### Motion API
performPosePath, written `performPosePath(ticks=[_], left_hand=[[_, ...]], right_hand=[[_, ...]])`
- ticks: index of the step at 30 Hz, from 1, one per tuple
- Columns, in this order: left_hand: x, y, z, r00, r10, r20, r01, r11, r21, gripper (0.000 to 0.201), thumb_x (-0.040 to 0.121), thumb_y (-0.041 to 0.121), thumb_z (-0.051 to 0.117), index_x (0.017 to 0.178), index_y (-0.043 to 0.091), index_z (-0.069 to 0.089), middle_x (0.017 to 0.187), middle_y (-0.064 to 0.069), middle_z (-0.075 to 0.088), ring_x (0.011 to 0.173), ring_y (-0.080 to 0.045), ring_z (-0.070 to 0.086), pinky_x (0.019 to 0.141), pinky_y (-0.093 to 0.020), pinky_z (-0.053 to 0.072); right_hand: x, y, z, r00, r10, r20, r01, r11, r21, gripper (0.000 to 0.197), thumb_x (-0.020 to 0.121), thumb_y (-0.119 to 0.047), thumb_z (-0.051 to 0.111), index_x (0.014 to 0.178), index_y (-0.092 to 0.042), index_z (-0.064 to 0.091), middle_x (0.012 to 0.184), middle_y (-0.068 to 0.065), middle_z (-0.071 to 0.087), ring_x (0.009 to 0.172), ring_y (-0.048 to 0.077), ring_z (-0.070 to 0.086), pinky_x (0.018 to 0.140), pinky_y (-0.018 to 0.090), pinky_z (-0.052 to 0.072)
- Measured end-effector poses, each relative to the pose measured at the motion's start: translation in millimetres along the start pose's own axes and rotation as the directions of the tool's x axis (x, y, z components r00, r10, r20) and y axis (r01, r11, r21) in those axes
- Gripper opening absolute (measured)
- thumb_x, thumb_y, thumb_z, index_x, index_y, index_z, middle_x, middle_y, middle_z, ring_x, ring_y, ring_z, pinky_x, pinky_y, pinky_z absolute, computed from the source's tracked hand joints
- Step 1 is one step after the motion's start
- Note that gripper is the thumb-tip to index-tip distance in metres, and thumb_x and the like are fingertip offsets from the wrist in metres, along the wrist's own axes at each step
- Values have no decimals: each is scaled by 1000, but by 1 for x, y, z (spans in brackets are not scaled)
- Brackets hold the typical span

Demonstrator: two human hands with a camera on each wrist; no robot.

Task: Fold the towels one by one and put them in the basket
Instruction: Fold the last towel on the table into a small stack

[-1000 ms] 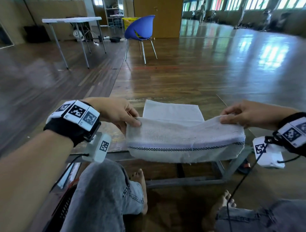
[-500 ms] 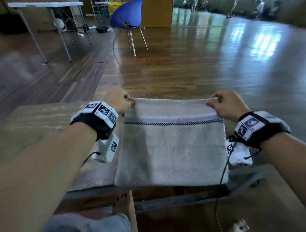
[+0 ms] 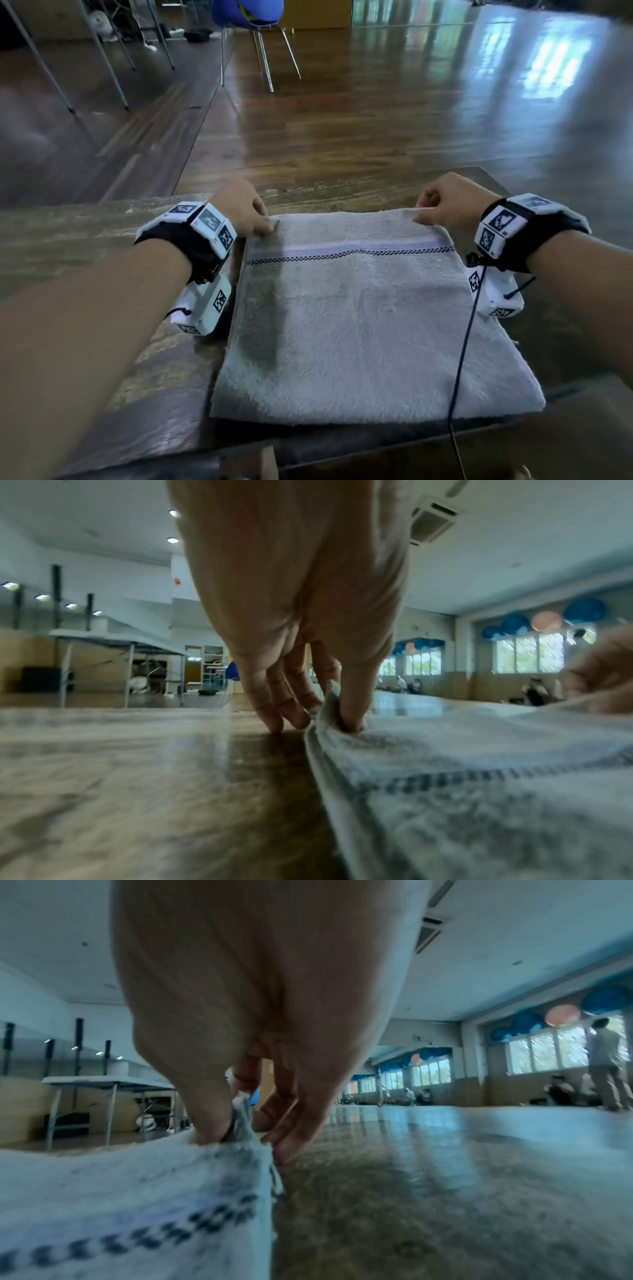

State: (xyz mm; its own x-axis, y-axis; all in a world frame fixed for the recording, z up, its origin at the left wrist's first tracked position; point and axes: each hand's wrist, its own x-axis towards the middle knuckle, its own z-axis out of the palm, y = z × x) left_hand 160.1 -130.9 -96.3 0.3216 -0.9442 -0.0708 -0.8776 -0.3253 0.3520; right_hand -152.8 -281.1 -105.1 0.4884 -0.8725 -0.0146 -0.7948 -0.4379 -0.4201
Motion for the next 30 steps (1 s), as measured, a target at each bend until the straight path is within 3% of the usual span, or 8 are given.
performPosePath(ticks=[4, 7, 11, 15, 22, 26, 28, 30], left_hand=[[-10, 5, -10, 1000, -19, 12, 20, 999, -38, 14, 71, 21, 87, 78, 13, 79, 73, -1, 71, 63, -9, 58, 58, -22, 43], [-26, 12, -28, 1000, -1, 13, 2, 998, -56, 14, 70, 22, 87, 80, 14, 80, 72, 1, 72, 66, -11, 61, 63, -26, 47], [-56, 18, -60, 999, 20, -36, -25, 989, -144, 15, 73, 19, 85, 86, 13, 81, 77, -5, 75, 68, -14, 61, 64, -26, 49], [-90, 22, -85, 998, 39, -55, -48, 984, -172, 15, 78, 13, 81, 93, 12, 80, 84, -9, 76, 80, -20, 68, 71, -23, 53], [-129, 46, -134, 978, 120, -171, -162, 953, -256, 14, 72, 3, 85, 82, 7, 76, 78, -14, 75, 59, -10, 62, 59, -20, 53], [-133, 79, -165, 867, 131, -481, -207, 972, -108, 16, 79, 0, 73, 92, 8, 79, 87, -10, 76, 83, -20, 71, 84, -30, 56], [-137, 99, -184, 784, 148, -603, -218, 975, -45, 24, 83, 2, 63, 95, 13, 80, 92, -10, 77, 91, -23, 70, 88, -26, 53], [-143, 112, -204, 692, 100, -715, -240, 966, -98, 28, 82, 3, 59, 97, 14, 80, 93, -9, 76, 90, -22, 69, 78, -18, 48]], right_hand=[[-16, -5, -13, 998, -39, -47, 43, 993, 108, 10, 78, -14, 83, 80, -11, 74, 79, 13, 75, 70, 17, 62, 71, 34, 51], [-36, -7, -30, 996, -65, -64, 74, 987, 140, 10, 76, -19, 86, 78, -19, 77, 80, 6, 75, 78, 18, 67, 83, 40, 54], [-73, -10, -55, 977, -67, -205, 113, 968, 222, 14, 69, -30, 90, 74, -29, 78, 69, -3, 75, 61, 10, 67, 65, 29, 54], [-108, -18, -80, 971, -112, -213, 166, 952, 259, 18, 81, -17, 82, 79, -34, 76, 73, -1, 76, 68, 22, 70, 69, 28, 58], [-141, -47, -134, 956, -106, -274, 154, 976, 157, 21, 81, -7, 80, 101, -14, 75, 90, 5, 74, 82, 18, 66, 80, 31, 50], [-144, -78, -171, 892, -130, -432, 138, 990, -13, 18, 88, -6, 71, 105, -6, 77, 94, 12, 74, 90, 26, 64, 89, 26, 39], [-146, -93, -191, 807, -119, -579, 128, 991, -26, 20, 92, -6, 65, 108, -2, 76, 103, 17, 75, 101, 33, 65, 90, 20, 33], [-149, -104, -209, 688, -102, -718, 164, 986, 17, 24, 94, -7, 56, 109, -1, 75, 105, 18, 74, 103, 32, 66, 97, 25, 41]])
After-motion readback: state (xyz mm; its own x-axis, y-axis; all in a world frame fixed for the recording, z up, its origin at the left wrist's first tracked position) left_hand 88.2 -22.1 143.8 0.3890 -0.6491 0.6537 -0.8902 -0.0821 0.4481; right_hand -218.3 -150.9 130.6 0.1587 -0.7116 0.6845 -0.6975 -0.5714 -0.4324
